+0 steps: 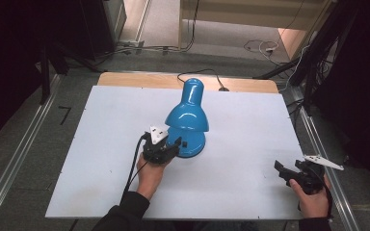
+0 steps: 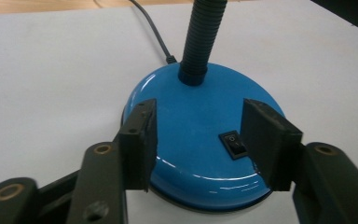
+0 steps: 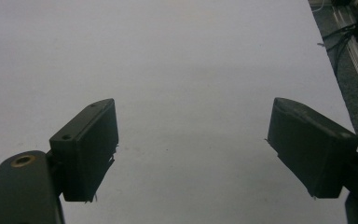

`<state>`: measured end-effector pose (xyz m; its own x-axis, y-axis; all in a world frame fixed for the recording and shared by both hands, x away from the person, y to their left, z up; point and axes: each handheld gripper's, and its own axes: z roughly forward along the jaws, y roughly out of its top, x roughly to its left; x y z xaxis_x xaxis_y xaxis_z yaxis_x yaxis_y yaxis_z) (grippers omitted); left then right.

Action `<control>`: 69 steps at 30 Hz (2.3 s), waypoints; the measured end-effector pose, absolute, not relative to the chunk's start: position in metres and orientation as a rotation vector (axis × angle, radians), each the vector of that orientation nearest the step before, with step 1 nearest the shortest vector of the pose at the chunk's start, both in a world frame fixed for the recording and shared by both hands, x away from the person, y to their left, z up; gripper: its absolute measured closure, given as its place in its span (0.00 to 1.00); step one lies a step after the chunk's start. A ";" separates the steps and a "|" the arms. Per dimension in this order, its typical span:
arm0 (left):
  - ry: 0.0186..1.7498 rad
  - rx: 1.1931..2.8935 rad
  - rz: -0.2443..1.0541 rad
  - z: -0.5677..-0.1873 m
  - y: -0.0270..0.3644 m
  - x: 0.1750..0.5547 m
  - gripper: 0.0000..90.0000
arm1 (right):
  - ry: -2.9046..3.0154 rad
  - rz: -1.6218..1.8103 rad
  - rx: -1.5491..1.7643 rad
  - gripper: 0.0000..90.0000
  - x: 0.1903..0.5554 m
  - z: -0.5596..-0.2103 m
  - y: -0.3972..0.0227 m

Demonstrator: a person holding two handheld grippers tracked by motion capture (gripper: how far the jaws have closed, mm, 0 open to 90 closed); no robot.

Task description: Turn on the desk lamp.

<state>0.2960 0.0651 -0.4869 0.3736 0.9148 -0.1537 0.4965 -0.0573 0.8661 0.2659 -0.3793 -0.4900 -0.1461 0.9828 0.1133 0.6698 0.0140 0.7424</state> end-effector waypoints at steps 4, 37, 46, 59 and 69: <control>1.237 1.717 0.539 -0.489 0.061 0.298 0.72 | 1.859 0.945 1.687 0.17 0.266 -0.490 -0.380; 1.191 1.780 0.473 -0.502 0.041 0.306 1.00 | 1.868 0.946 1.695 0.17 0.267 -0.491 -0.380; 1.196 1.779 0.473 -0.504 0.039 0.305 1.00 | 1.866 0.945 1.695 0.17 0.266 -0.491 -0.379; 1.205 1.768 0.471 -0.505 0.039 0.304 1.00 | 1.866 0.946 1.696 0.17 0.266 -0.491 -0.379; 1.205 1.775 0.480 -0.505 0.038 0.303 1.00 | 1.869 0.947 1.695 0.17 0.266 -0.491 -0.379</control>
